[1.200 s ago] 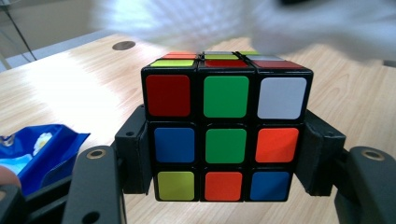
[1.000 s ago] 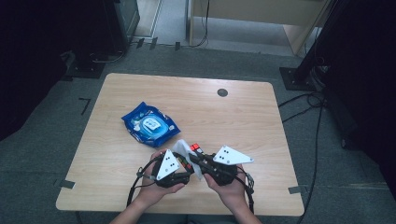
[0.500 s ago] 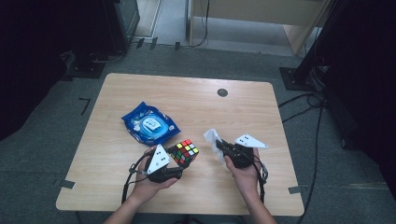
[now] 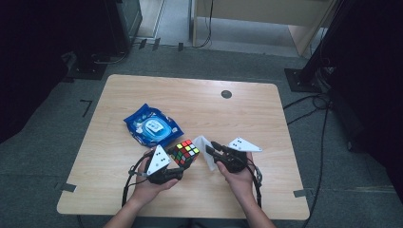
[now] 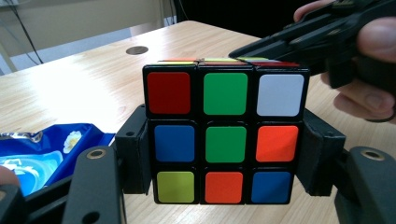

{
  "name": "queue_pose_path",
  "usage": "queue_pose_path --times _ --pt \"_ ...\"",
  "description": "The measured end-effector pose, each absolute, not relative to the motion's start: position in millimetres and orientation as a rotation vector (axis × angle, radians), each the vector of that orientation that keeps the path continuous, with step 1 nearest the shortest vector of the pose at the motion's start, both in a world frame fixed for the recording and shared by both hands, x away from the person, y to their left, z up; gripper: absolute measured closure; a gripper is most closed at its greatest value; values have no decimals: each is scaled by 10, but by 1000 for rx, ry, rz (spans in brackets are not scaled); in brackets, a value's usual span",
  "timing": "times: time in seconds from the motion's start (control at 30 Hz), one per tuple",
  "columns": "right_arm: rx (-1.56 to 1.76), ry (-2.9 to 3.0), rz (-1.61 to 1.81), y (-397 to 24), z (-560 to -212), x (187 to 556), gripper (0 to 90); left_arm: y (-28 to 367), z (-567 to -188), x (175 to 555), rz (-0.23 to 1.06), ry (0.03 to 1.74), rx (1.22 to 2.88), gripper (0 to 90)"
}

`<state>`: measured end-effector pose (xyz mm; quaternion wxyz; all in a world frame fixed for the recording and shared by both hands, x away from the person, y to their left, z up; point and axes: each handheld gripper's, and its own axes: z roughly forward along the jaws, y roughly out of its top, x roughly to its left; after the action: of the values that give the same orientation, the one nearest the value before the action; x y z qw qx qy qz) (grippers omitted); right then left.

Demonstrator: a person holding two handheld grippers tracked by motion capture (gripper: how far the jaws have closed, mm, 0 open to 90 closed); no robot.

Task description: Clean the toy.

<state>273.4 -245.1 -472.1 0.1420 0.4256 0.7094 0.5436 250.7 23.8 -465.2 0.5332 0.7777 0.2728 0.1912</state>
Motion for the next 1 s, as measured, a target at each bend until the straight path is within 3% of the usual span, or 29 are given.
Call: queue_pose_path --times 0.27,0.43,1.0 --pt "1050 2034 1576 -2463 -4562 2629 499 266 -4624 2530 441 657 1862 344" --pt "885 2075 1626 -2430 -4632 2647 394 358 -4546 2601 417 691 1870 343" --pt "335 1981 1395 -2015 -4819 2465 242 519 -4340 2781 255 786 1919 343"
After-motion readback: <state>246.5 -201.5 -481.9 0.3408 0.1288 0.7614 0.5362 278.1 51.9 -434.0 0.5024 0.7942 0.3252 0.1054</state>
